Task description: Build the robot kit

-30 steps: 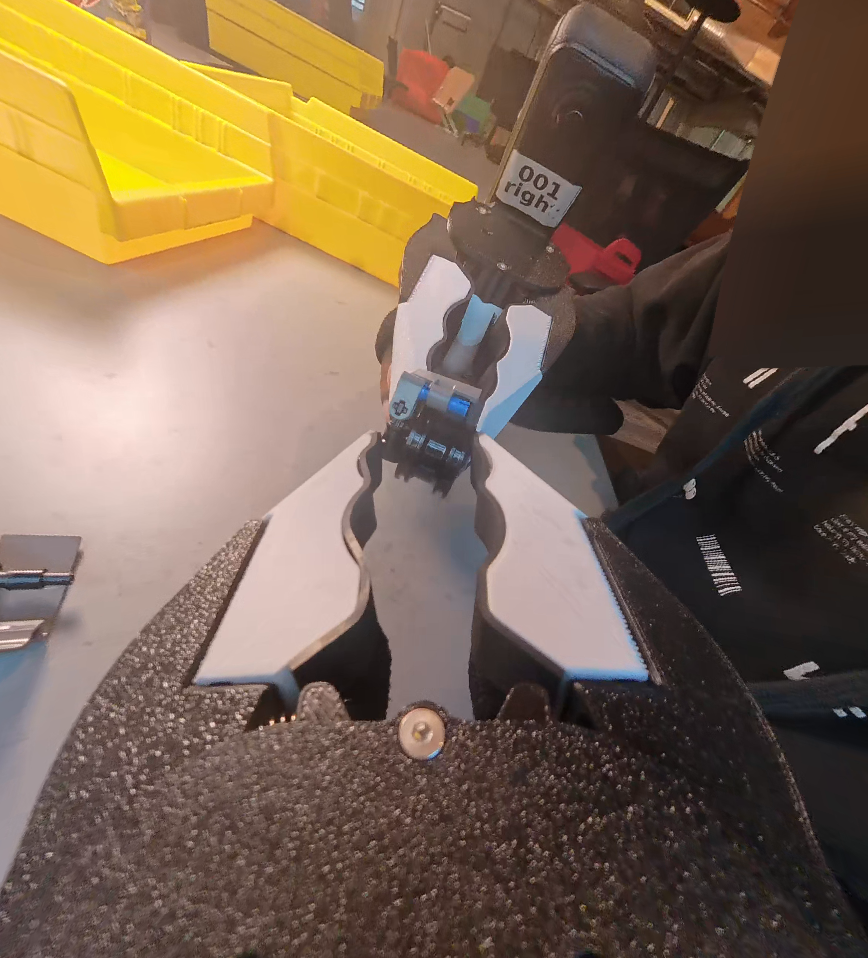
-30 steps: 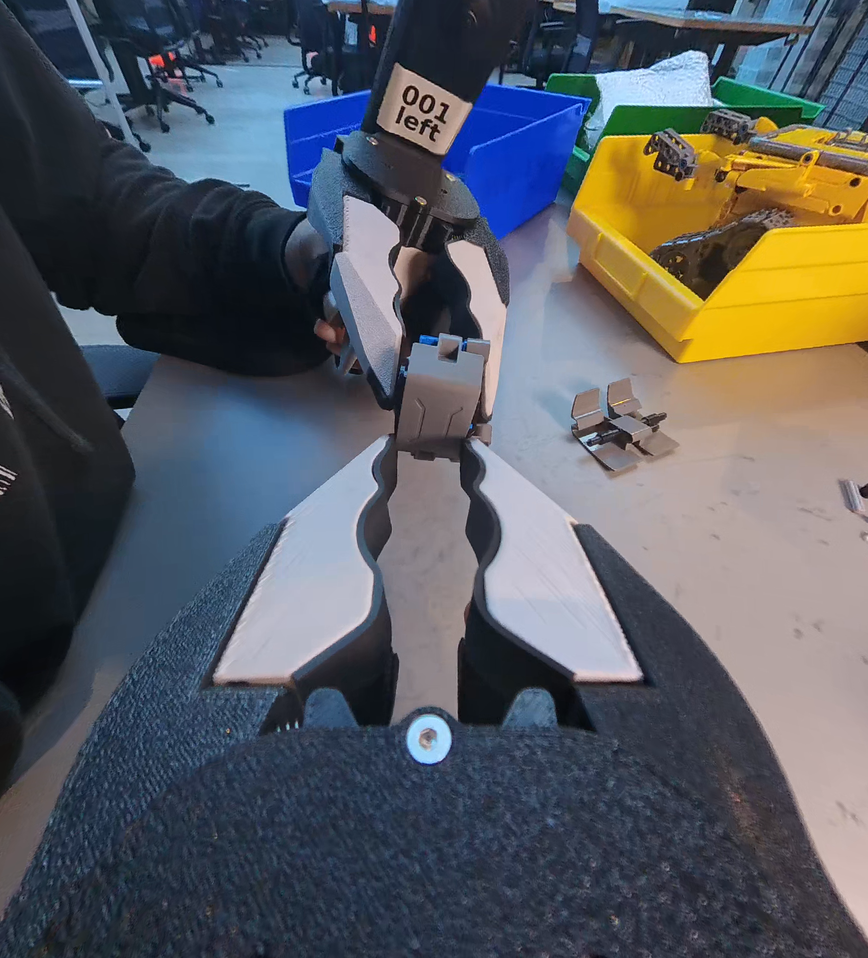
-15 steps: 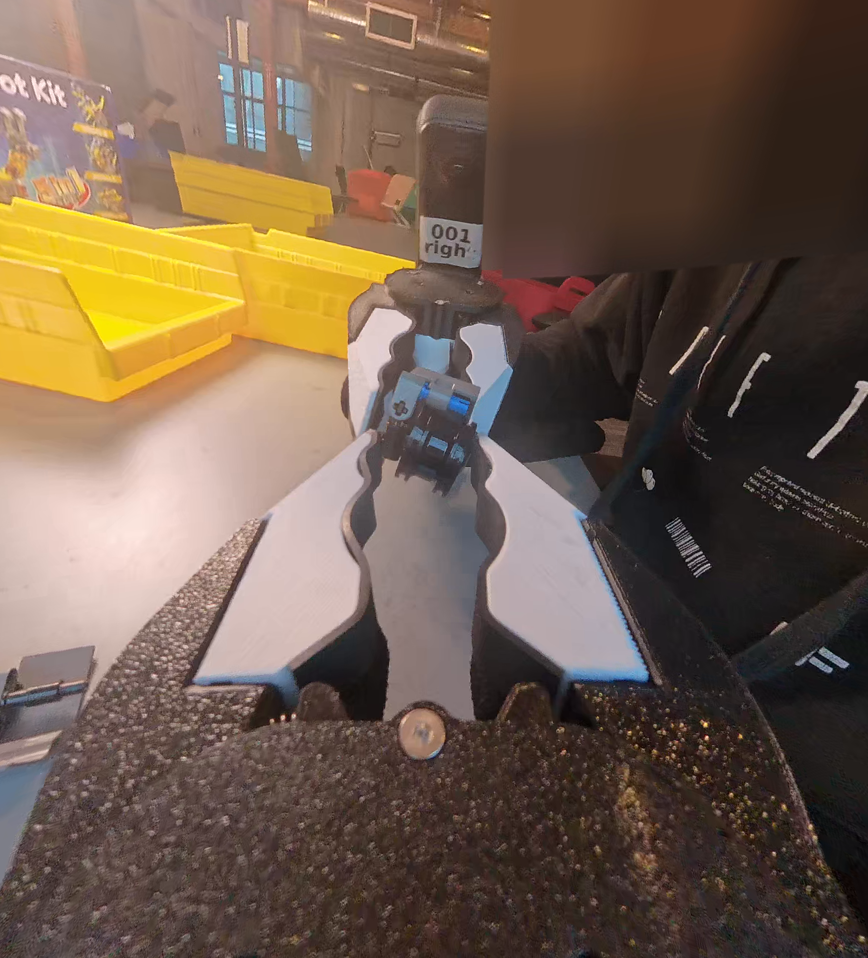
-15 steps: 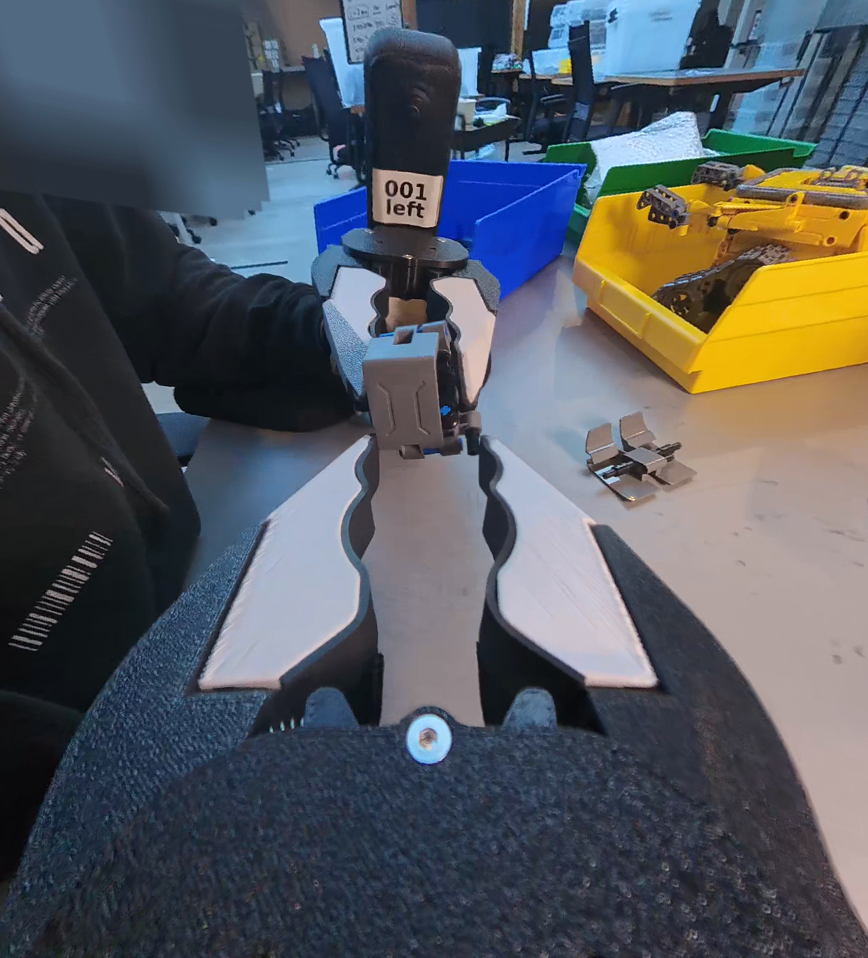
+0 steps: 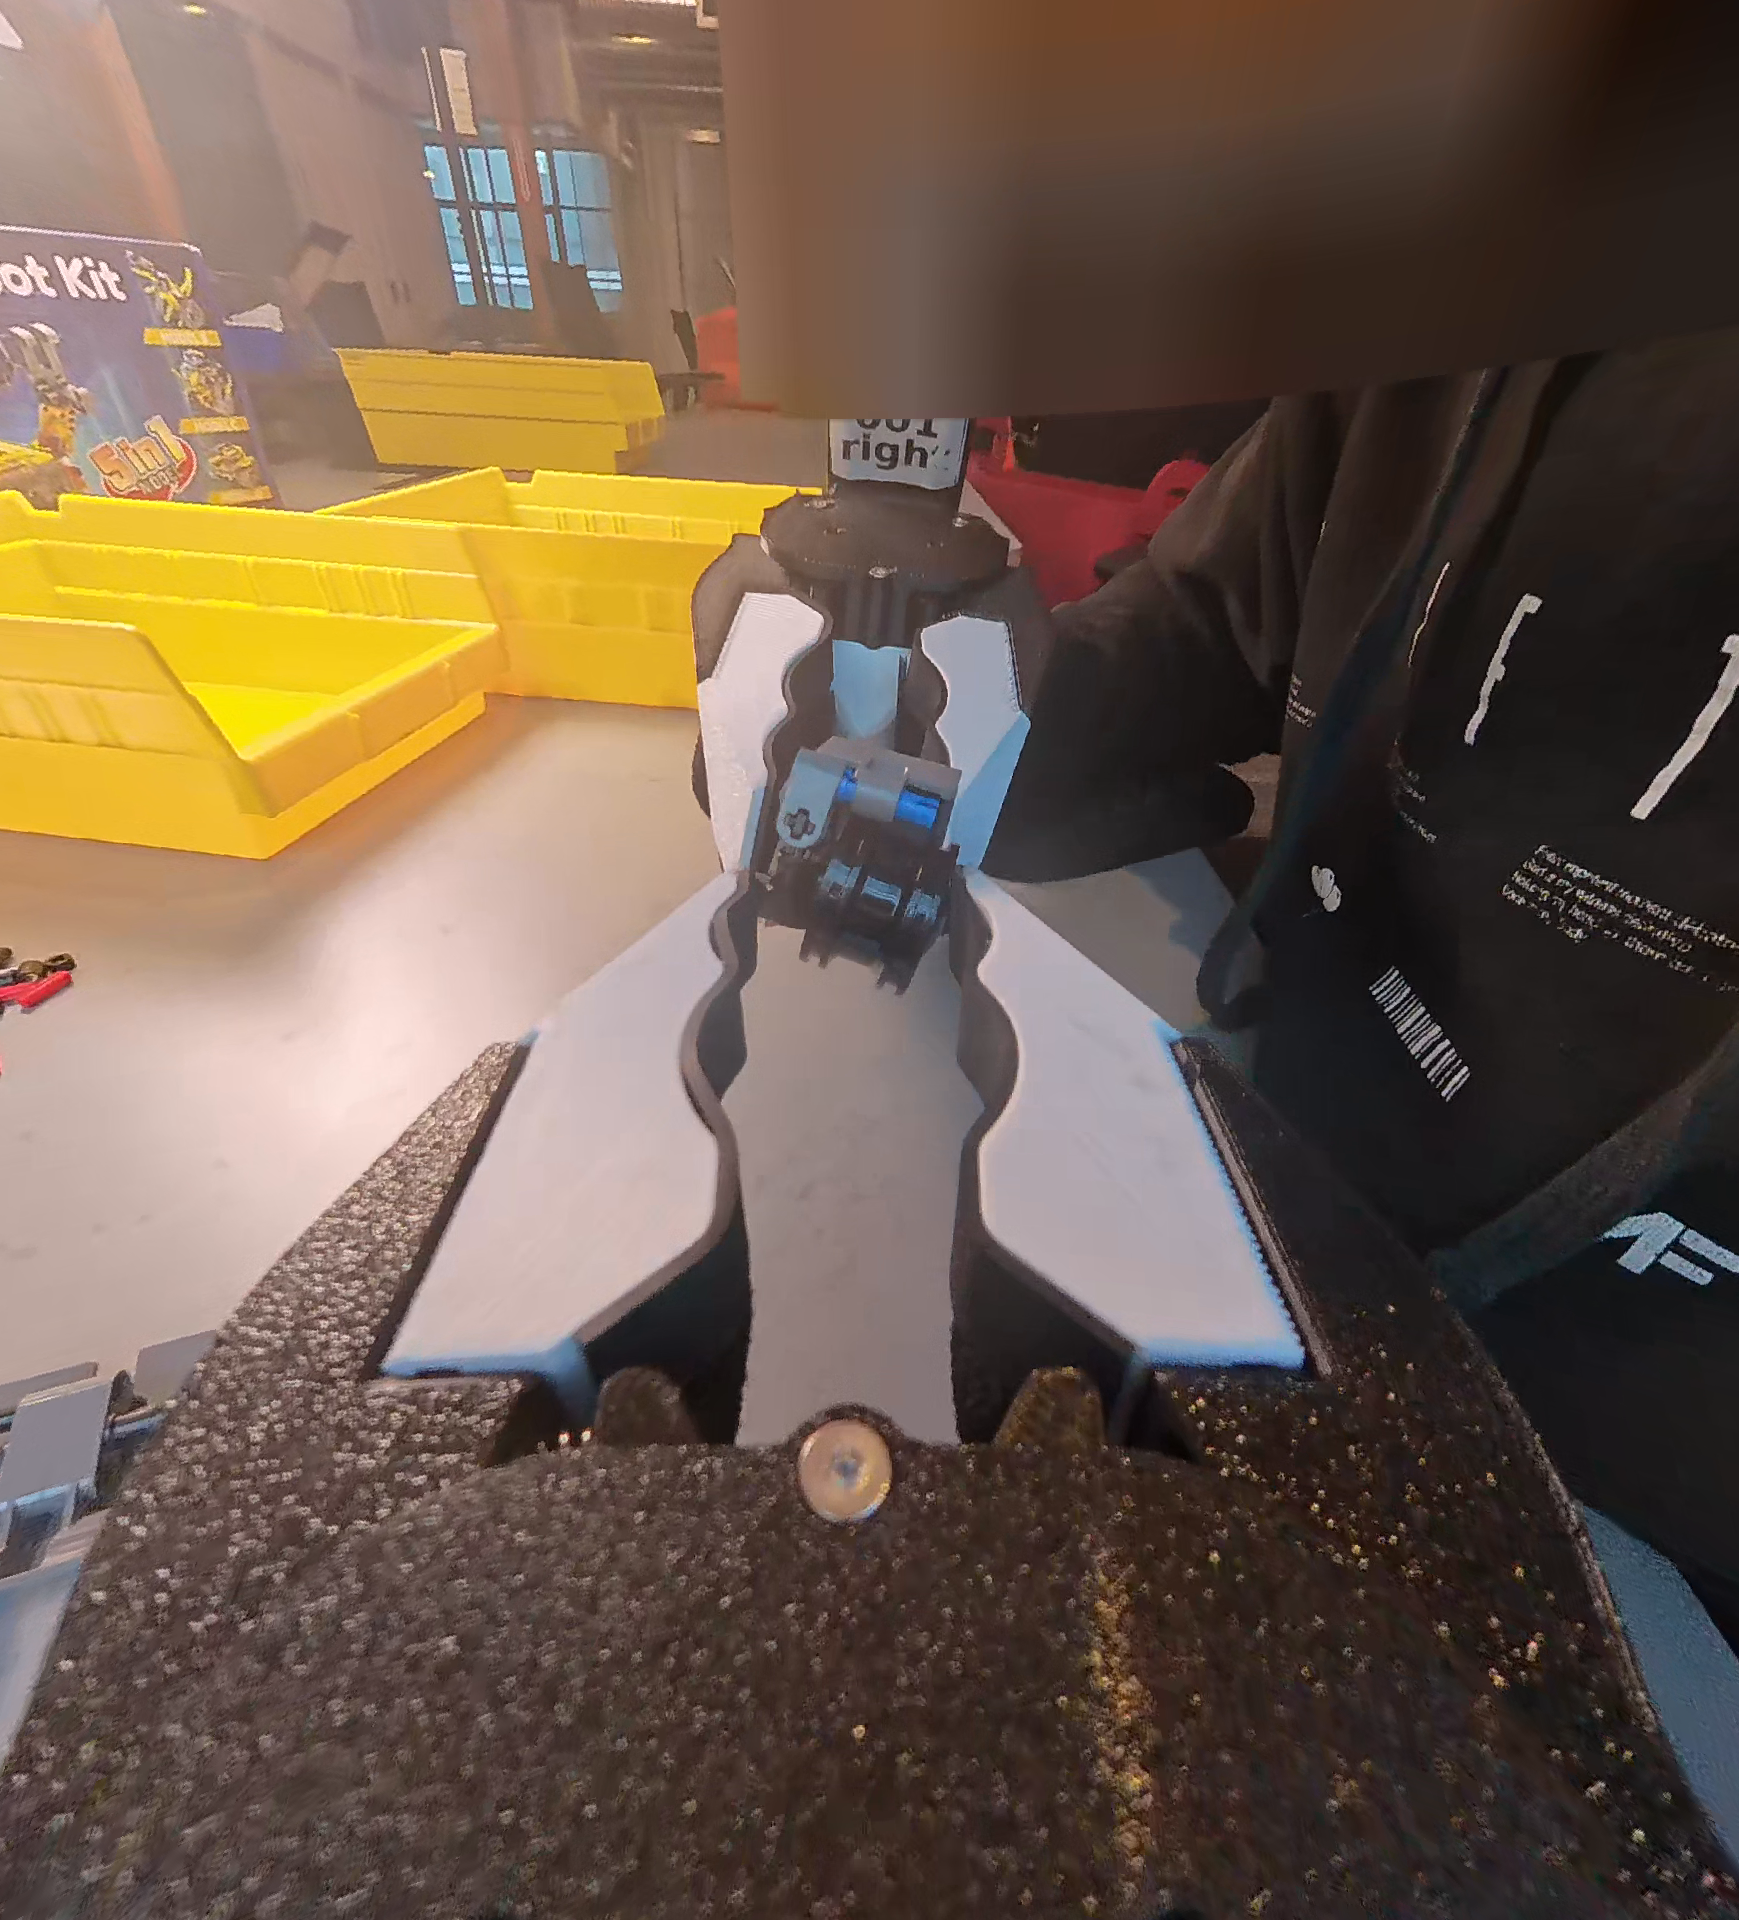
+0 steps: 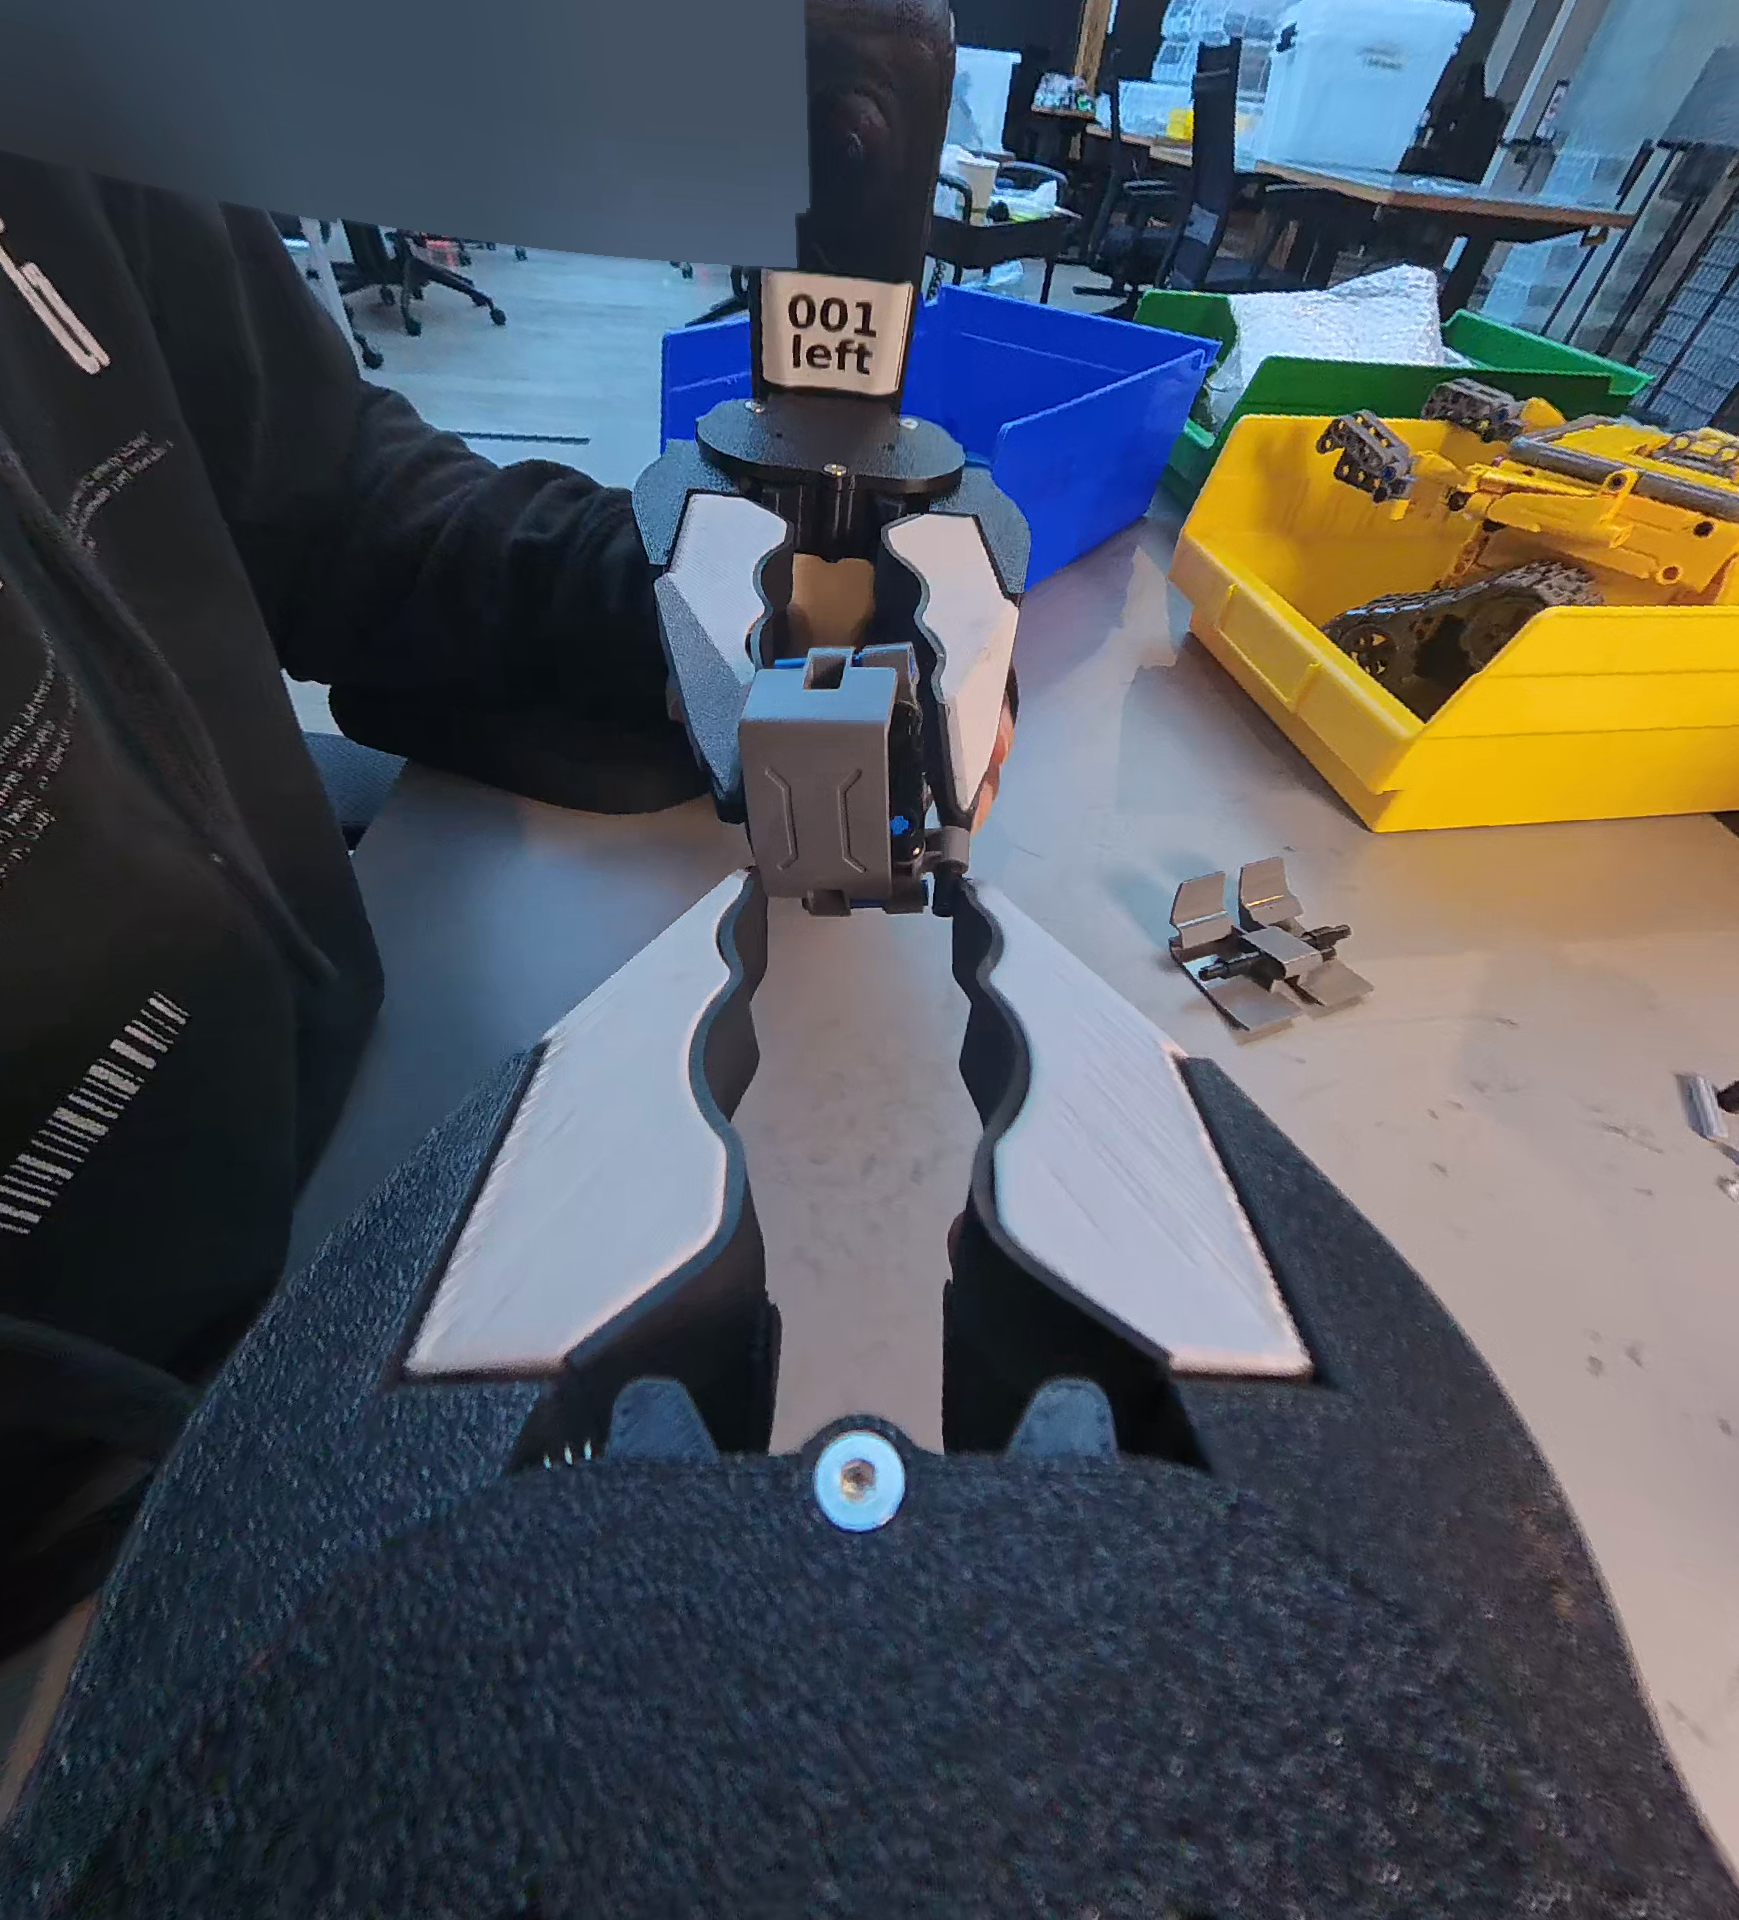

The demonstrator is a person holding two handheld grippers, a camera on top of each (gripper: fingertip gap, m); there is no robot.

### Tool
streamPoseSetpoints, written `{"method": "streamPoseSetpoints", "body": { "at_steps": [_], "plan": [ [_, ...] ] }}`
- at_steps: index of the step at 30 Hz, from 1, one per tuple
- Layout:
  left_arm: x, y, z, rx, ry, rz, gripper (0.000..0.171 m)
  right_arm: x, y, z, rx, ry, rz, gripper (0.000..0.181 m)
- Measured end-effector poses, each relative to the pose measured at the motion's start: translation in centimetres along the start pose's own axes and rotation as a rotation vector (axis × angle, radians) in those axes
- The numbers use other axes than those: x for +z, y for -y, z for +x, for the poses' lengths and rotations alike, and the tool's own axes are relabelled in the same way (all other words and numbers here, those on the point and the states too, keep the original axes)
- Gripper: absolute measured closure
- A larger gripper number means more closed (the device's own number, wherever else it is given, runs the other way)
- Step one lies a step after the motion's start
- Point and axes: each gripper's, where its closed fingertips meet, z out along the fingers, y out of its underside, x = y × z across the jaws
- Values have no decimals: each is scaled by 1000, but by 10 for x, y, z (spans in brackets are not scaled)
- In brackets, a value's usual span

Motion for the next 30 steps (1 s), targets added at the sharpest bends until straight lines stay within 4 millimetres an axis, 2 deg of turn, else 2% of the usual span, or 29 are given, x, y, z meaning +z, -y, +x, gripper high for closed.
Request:
{"method": "streamPoseSetpoints", "body": {
  "at_steps": [5,7,9,17,30],
  "plan": [
    [-5,-2,-7,9,30,-41,121,2,-3,0,13,13,-7,146],
    [-1,-13,-5,22,19,-102,118,5,-5,-4,16,36,-12,146],
    [4,-21,4,32,-28,-141,125,7,-8,-9,-2,55,-31,146],
    [3,-25,4,38,-17,-184,129,8,-11,-10,-6,59,-35,148],
    [4,-21,5,-14,-35,-128,130,5,-7,-11,-27,63,-23,151]
  ]
}}
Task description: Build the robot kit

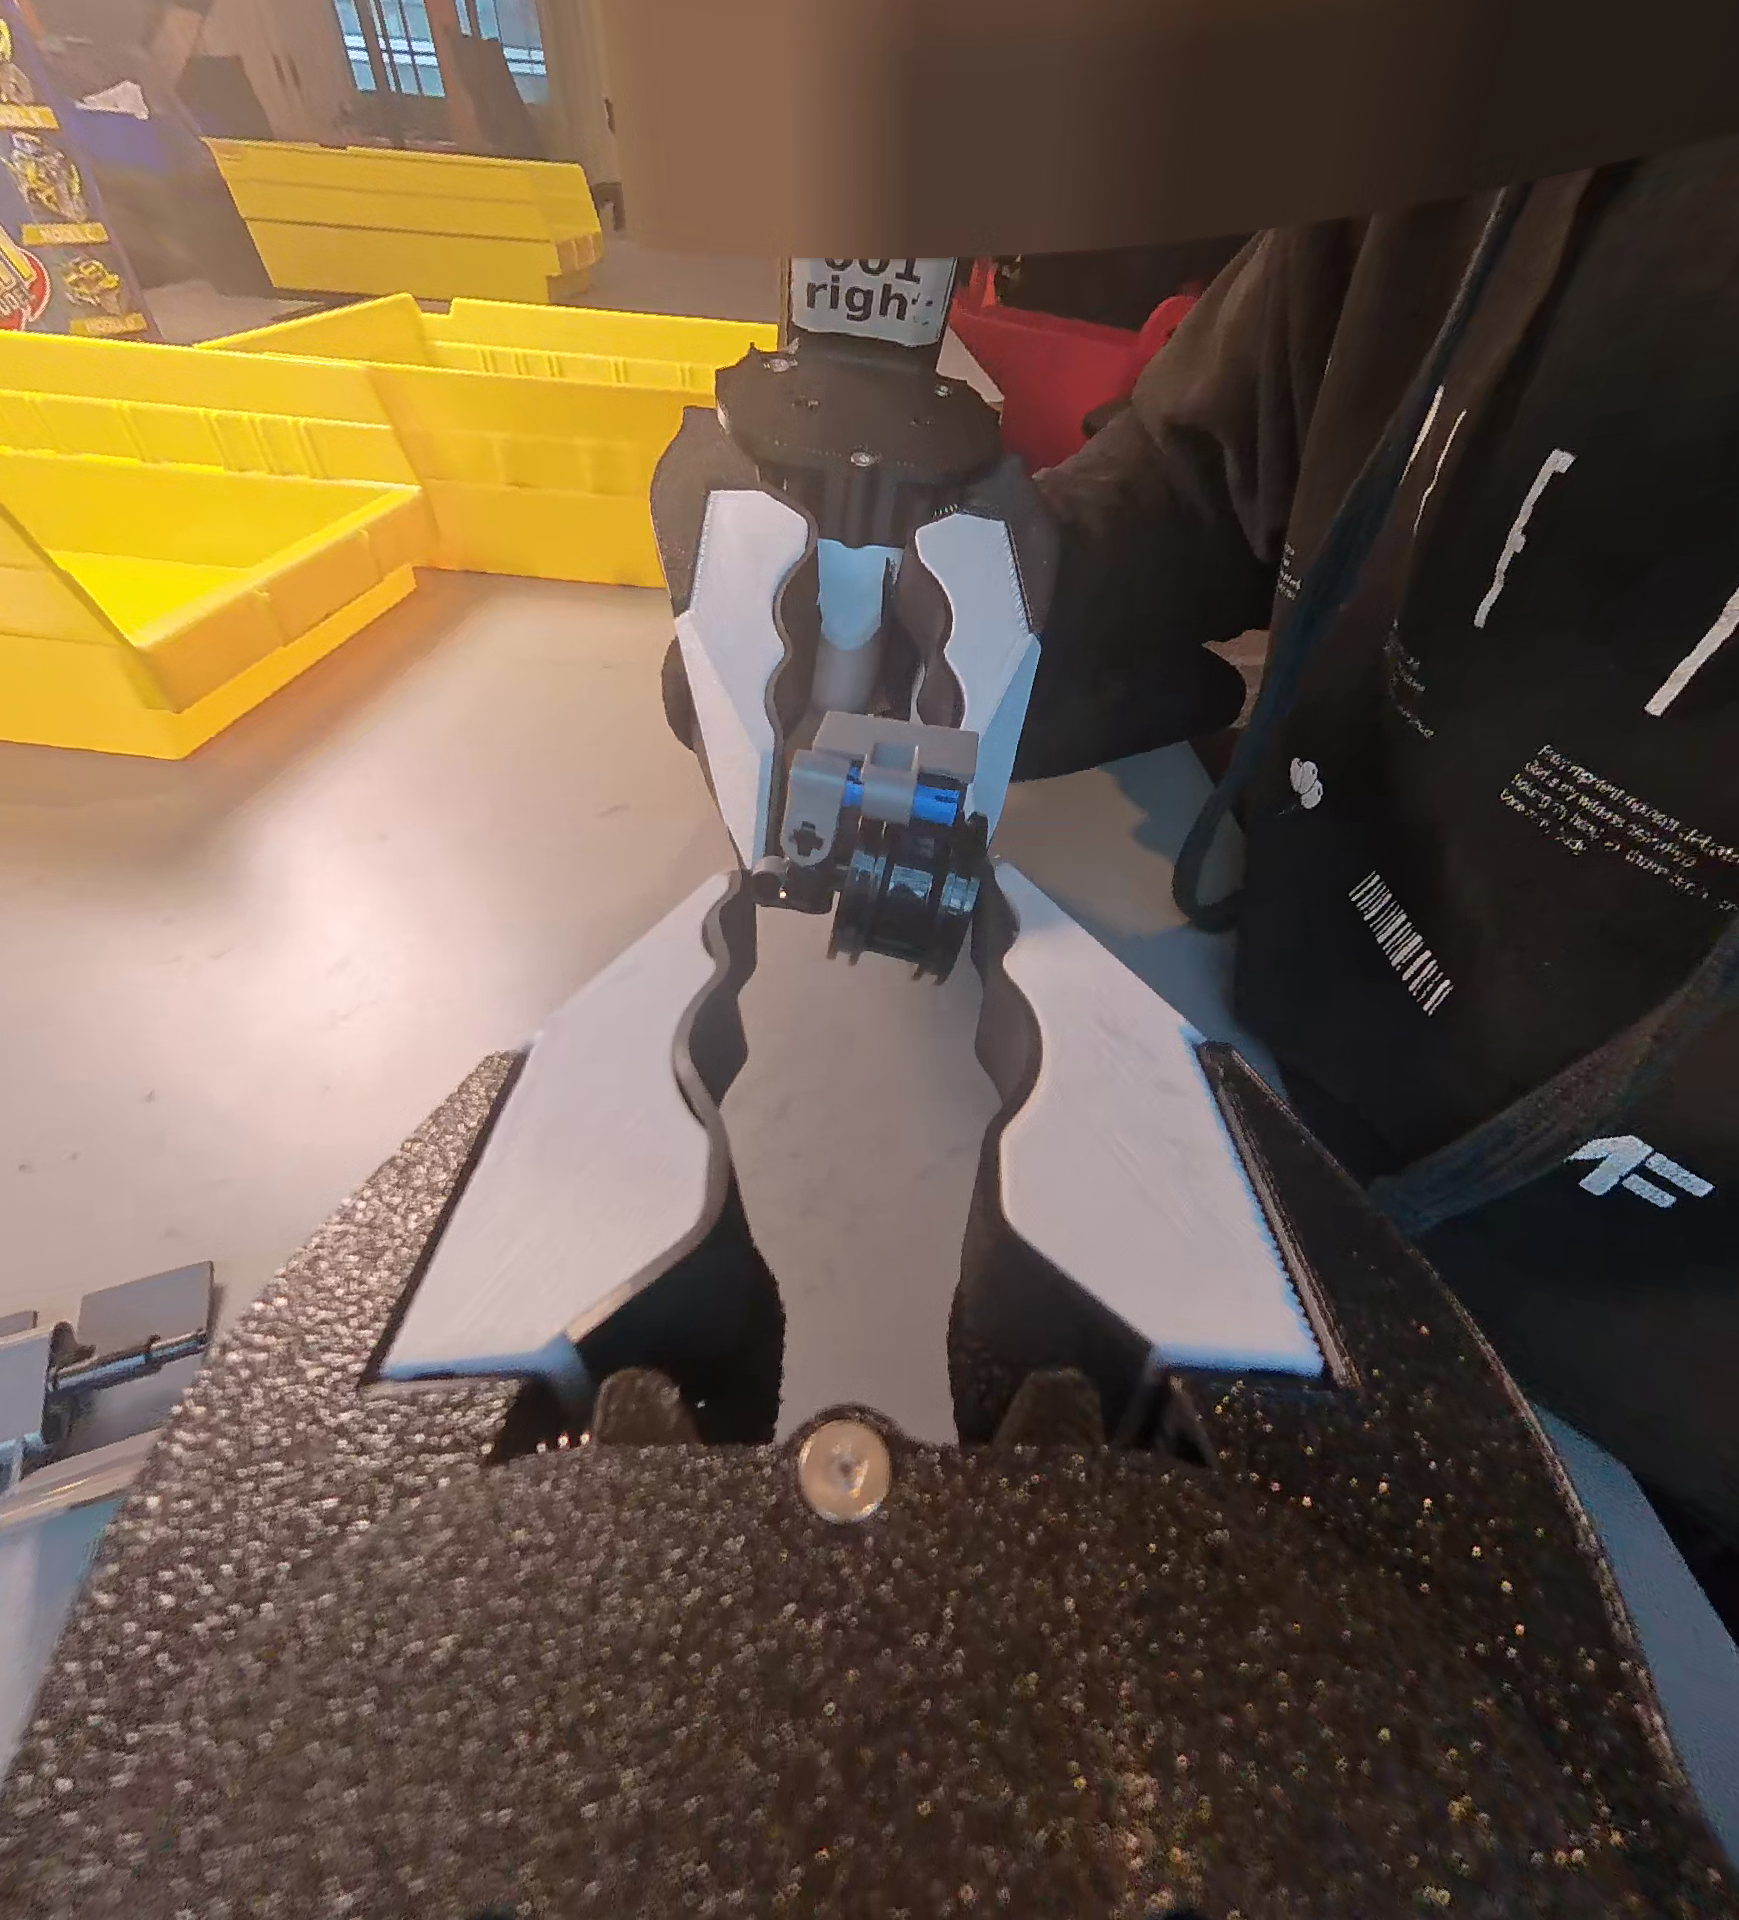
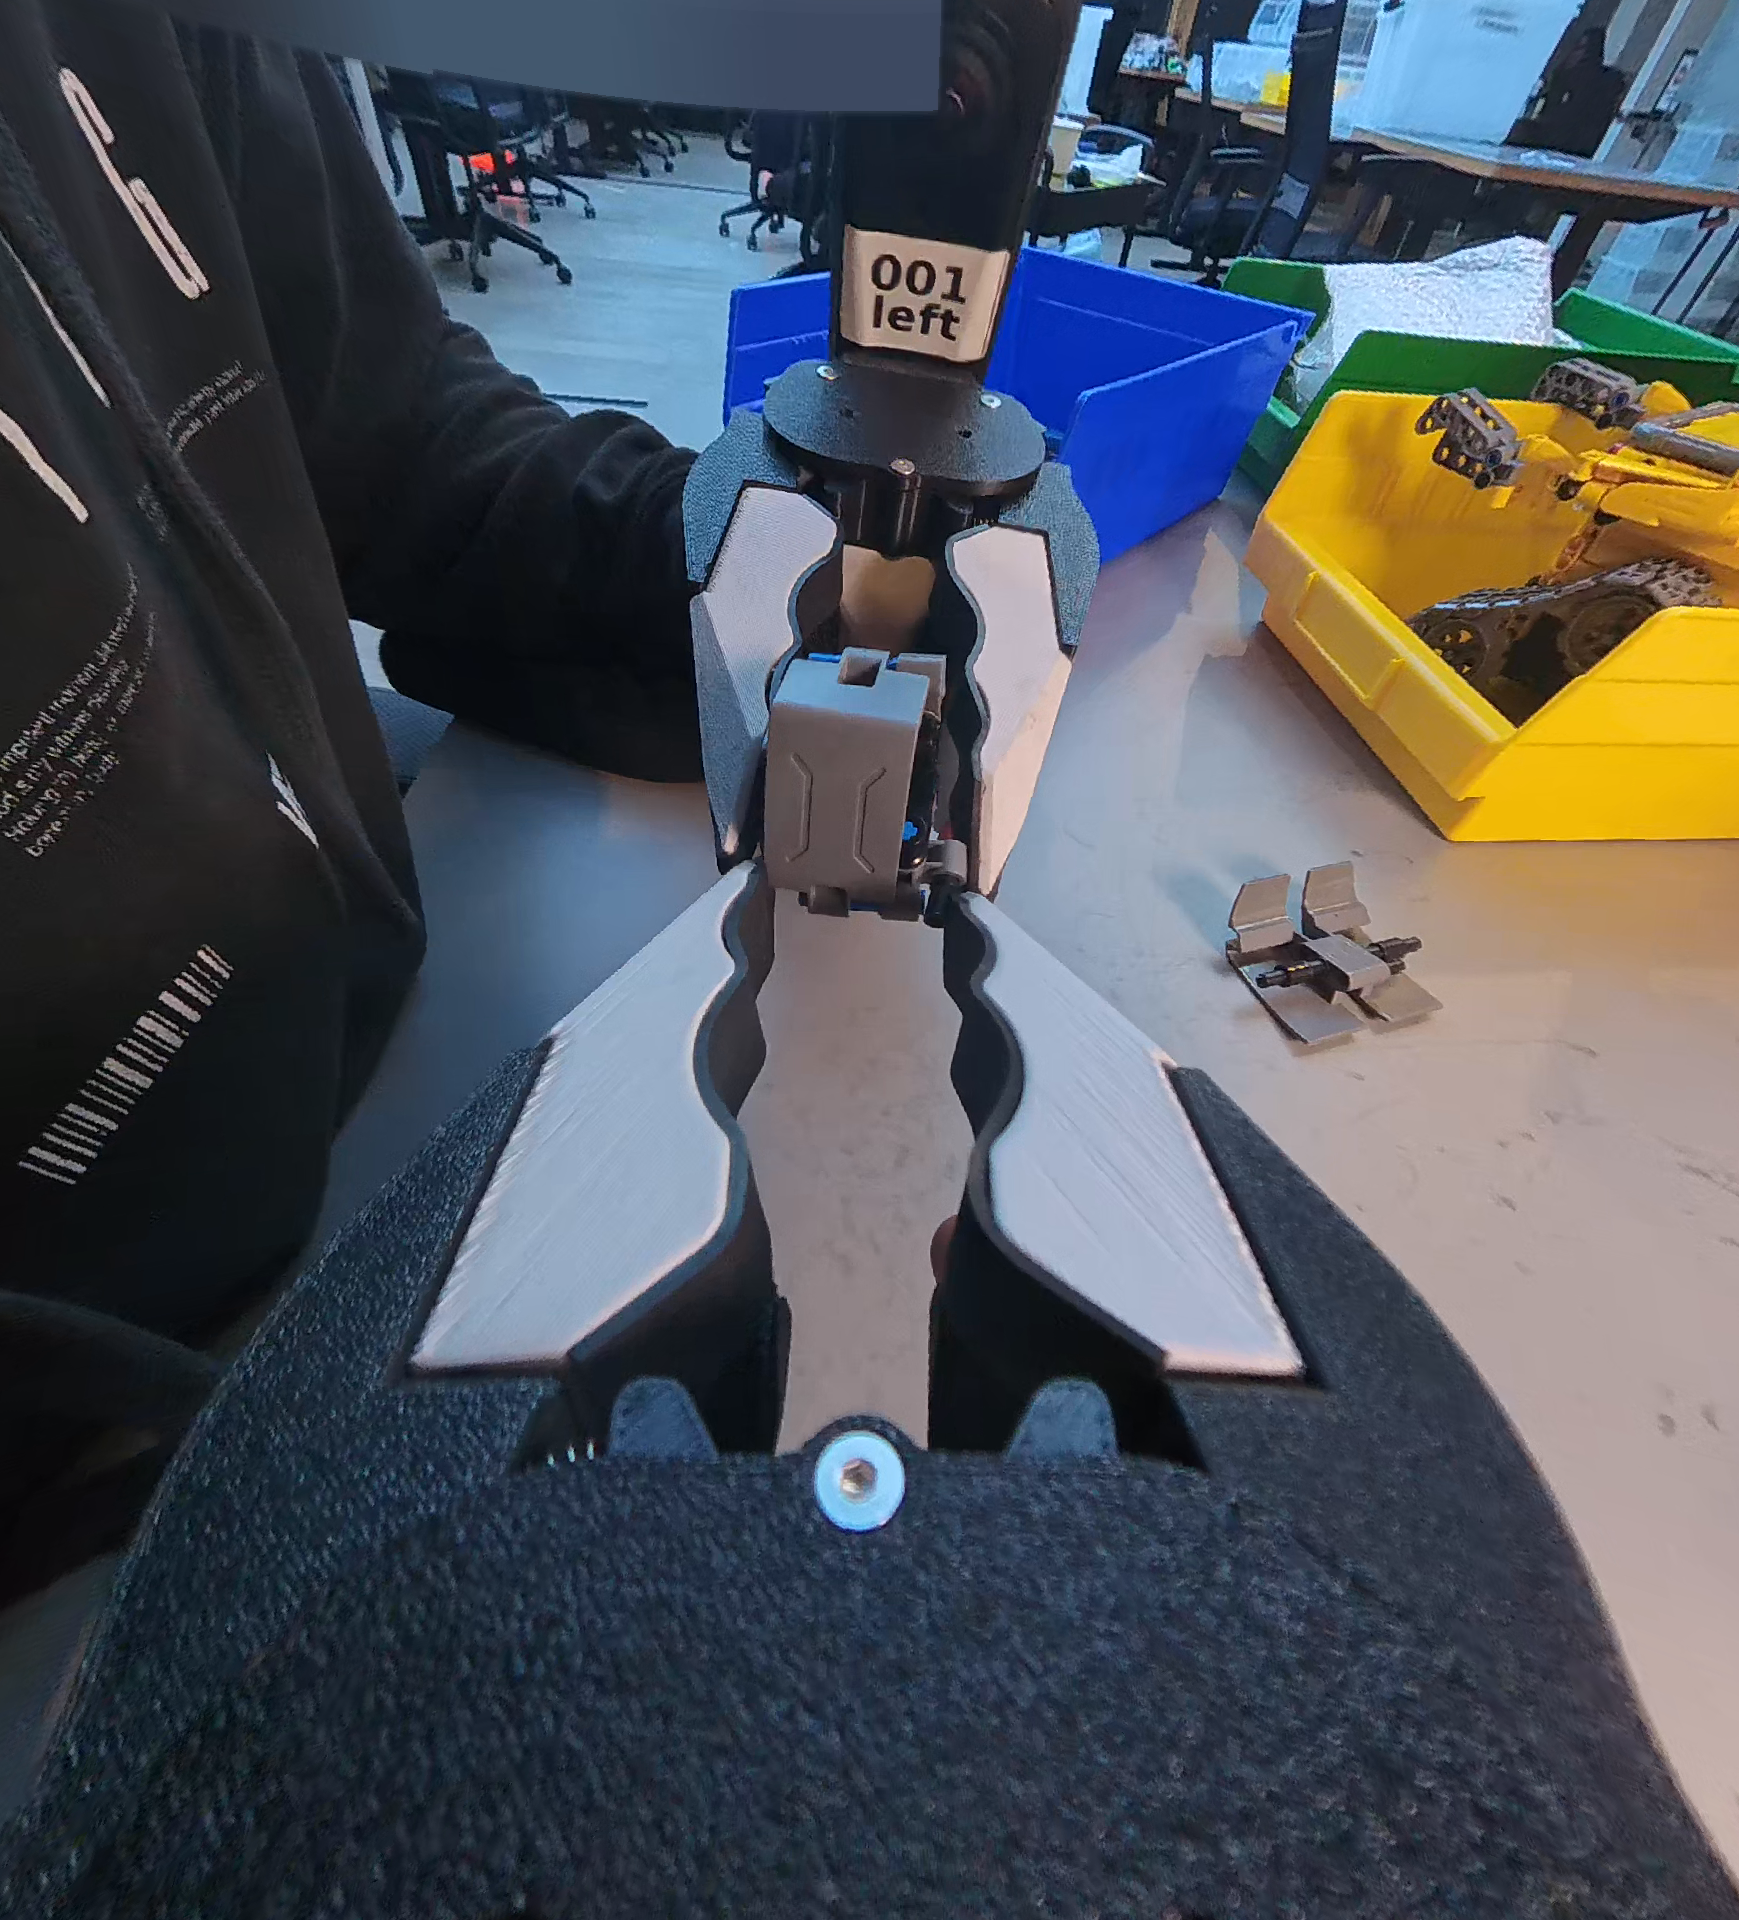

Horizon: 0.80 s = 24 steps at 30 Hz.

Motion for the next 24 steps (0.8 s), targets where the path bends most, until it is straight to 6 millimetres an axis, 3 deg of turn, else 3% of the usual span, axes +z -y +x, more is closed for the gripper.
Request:
{"method": "streamPoseSetpoints", "body": {
  "at_steps": [16,24],
  "plan": [
    [-1,5,4,-102,-66,53,131,-2,4,-3,2,15,30,154],
    [-3,7,-7,-163,-44,70,128,0,2,9,121,10,66,148]
  ]
}}
